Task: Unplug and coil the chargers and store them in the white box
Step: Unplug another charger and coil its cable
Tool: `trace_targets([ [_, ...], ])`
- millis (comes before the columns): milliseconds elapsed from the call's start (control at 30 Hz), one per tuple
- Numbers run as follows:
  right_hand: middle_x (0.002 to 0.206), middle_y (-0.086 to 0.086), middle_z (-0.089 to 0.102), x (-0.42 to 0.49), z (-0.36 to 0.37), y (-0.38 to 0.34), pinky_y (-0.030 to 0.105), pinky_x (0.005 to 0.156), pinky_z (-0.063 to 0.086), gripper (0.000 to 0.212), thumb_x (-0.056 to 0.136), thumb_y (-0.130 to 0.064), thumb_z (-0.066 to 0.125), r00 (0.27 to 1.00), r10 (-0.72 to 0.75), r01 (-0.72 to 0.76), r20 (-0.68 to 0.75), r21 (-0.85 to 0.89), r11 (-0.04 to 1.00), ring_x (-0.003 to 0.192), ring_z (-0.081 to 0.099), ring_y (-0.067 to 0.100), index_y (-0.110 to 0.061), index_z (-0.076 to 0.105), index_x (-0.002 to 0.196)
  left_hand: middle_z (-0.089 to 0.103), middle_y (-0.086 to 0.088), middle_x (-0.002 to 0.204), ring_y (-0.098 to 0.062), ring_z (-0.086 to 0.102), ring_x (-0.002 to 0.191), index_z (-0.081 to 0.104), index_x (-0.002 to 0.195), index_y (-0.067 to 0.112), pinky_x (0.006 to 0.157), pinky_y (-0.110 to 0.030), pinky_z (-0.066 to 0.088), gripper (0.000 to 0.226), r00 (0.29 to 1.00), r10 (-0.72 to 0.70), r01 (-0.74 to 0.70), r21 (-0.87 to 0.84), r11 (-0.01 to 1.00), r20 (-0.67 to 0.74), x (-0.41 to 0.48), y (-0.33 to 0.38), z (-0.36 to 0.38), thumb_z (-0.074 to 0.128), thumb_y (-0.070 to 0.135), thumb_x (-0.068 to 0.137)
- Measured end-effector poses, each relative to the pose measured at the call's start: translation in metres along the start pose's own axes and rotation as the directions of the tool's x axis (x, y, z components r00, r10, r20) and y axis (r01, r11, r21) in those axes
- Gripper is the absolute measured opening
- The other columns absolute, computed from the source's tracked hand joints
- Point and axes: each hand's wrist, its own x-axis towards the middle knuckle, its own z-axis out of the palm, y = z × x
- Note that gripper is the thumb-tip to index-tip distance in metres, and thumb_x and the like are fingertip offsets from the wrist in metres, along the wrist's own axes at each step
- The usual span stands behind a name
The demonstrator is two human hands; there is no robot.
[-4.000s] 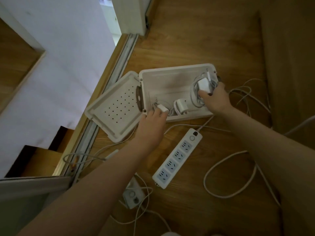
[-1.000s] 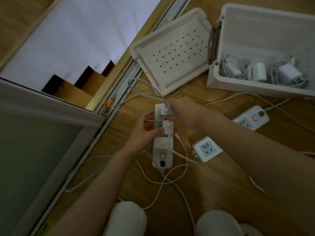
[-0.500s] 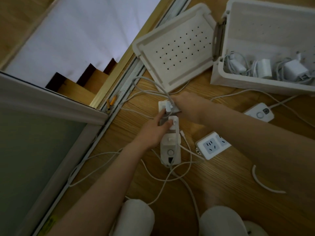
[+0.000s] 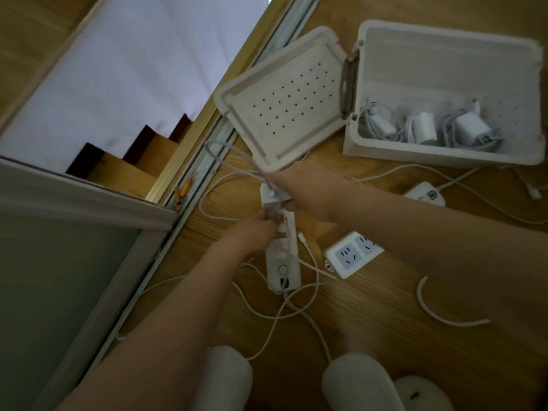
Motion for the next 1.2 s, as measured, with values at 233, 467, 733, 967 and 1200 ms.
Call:
trace_targets([
  [233,0.110,0.010,0.060,-0.020,0.002,0.019,0.030,0.069,0.039,0.037,0.087,-0.024,0.062,0.983,0.126,-0.100,-0.135,0.183,0.978,0.094,0.055,0.025,-0.014,0.043,0.117,0.041,-0.002,0.146,-0.031,0.043,0.129,0.021,0.147,0.038,0.101,-0.045,0.039,0.049,0.996,0.032,-0.023,0.099,0.995,-0.085,-0.017,0.006,-0.006,0.025,0.050,0.099],
  [467,0.098,0.004,0.059,-0.050,-0.018,0.021,0.029,0.068,0.040,0.045,0.085,-0.039,0.062,0.941,0.246,-0.189,-0.232,0.241,0.952,0.082,0.052,0.020,-0.016,0.046,0.120,0.055,-0.005,0.073,-0.020,0.052,0.060,0.051,0.079,0.027,0.053,-0.038,0.048,0.019,0.857,0.330,-0.290,0.158,0.944,-0.396,-0.055,0.013,-0.022,0.045,0.029,0.097],
  [733,0.100,0.004,0.051,-0.095,-0.061,0.013,0.026,0.072,0.036,0.045,0.081,-0.024,0.069,0.934,0.293,-0.224,-0.205,0.302,0.927,0.088,0.050,0.018,-0.015,0.051,0.121,0.060,-0.003,0.065,-0.018,0.057,0.055,0.058,0.087,0.020,0.060,-0.042,0.053,0.019,0.698,0.547,-0.526,0.188,0.830,-0.463,-0.142,0.055,-0.045,0.051,0.036,0.094],
  [967,0.109,0.006,0.056,-0.152,-0.113,-0.009,0.030,0.074,0.040,0.035,0.081,-0.027,0.067,0.901,0.338,-0.318,-0.272,0.115,0.941,0.098,0.054,0.024,-0.014,0.053,0.110,0.057,0.007,0.057,-0.001,0.050,0.045,0.062,0.090,0.017,0.052,-0.029,0.047,0.019,0.528,0.536,-0.662,0.076,0.745,-0.659,-0.215,0.094,-0.068,0.047,0.026,0.097],
  [1200,0.124,-0.003,0.050,-0.220,-0.179,-0.044,0.030,0.087,0.041,0.039,0.087,-0.022,0.061,0.883,0.183,-0.254,-0.432,-0.111,0.961,0.116,0.043,0.017,-0.026,0.051,0.125,0.052,0.003,0.118,-0.011,0.054,0.102,0.033,0.139,0.024,0.075,-0.017,0.050,0.047,0.606,0.503,-0.664,-0.044,0.746,-0.616,-0.275,0.114,-0.070,0.050,0.018,0.096],
])
